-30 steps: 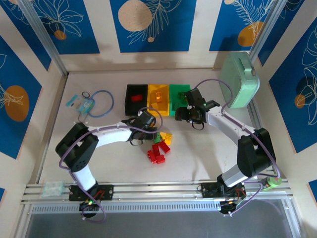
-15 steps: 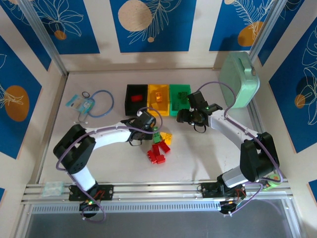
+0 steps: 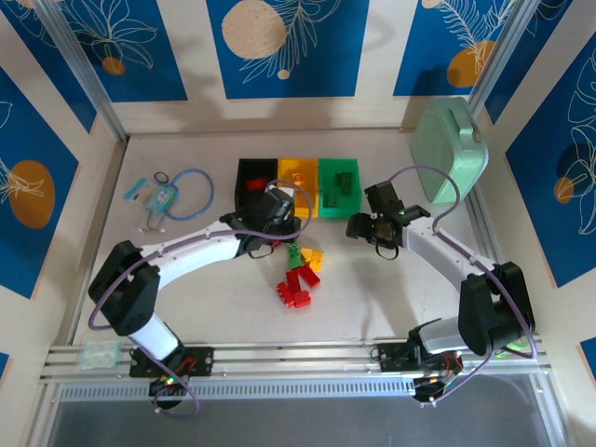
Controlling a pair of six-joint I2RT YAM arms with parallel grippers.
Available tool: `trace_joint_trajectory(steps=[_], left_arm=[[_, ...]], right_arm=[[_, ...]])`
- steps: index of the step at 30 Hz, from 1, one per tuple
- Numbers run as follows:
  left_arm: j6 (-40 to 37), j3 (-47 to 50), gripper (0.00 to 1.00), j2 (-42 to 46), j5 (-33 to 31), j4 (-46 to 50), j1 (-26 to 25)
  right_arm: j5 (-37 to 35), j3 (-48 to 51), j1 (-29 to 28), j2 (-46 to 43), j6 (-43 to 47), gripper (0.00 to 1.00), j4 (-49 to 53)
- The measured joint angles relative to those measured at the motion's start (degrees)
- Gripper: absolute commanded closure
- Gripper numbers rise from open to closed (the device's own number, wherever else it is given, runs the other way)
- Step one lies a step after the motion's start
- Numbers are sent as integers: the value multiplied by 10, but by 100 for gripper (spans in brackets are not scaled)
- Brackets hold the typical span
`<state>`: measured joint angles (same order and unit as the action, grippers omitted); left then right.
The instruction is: Sort the legos into containers by color
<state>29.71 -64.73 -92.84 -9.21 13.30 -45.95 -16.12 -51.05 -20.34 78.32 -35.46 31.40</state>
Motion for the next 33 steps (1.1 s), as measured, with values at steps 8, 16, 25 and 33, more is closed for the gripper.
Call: trace_joint_trajectory(steps=[8,16,25,33], left_arm=[[-44,-145,70,-102,33,-9,0],[-74,-308,70,-214,64,15,2],[-85,-472,38,-331,83,58,9],[-93,-445,20,-320,101,53,11]], right_arm=[[0,43,6,-36,-10,25,3],[0,68,6,-83,-10,25,5],[0,69,12,-118,-10,25,10],[1,70,16,-144,-5,25,16]])
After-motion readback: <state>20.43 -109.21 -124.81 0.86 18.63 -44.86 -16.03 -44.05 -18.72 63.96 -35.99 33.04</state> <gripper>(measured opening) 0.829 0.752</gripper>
